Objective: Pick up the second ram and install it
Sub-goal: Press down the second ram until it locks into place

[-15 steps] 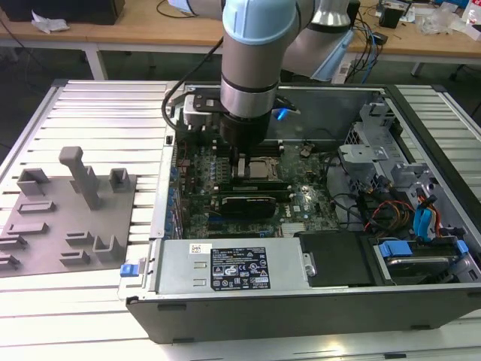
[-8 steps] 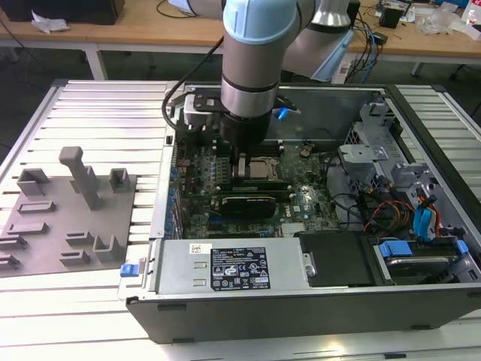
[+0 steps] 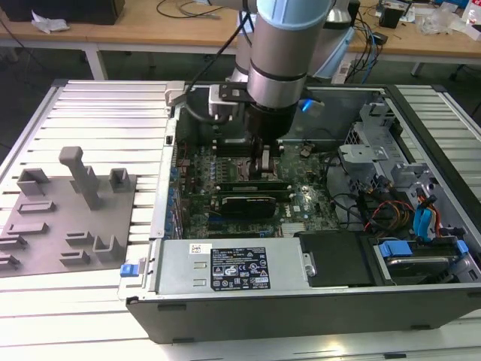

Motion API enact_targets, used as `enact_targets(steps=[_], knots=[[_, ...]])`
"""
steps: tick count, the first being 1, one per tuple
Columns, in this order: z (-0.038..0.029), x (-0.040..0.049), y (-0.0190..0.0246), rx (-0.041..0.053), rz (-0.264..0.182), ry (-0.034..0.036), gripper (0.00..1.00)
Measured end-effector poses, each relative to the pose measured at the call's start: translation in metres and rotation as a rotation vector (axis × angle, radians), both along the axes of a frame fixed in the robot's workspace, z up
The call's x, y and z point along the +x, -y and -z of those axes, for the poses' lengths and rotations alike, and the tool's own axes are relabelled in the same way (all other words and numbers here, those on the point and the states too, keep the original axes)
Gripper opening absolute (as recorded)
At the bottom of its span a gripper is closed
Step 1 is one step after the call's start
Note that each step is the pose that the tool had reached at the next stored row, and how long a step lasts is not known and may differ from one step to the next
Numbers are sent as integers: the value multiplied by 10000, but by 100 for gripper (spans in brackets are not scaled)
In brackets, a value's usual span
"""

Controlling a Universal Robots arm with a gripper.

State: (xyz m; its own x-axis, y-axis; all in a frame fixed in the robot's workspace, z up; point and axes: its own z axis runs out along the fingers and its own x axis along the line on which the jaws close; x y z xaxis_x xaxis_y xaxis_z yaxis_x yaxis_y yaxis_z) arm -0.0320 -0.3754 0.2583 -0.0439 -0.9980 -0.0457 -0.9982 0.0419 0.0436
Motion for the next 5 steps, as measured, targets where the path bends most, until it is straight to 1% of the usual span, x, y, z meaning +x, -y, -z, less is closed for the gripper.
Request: enact_targets(steps=[1,2,3,5], knots=[[-141,0,0,0,-1,0,11],[-217,0,0,0,-1,-1,11],[-236,0,0,1,-2,0,11],[-239,0,0,0,-1,0,11]])
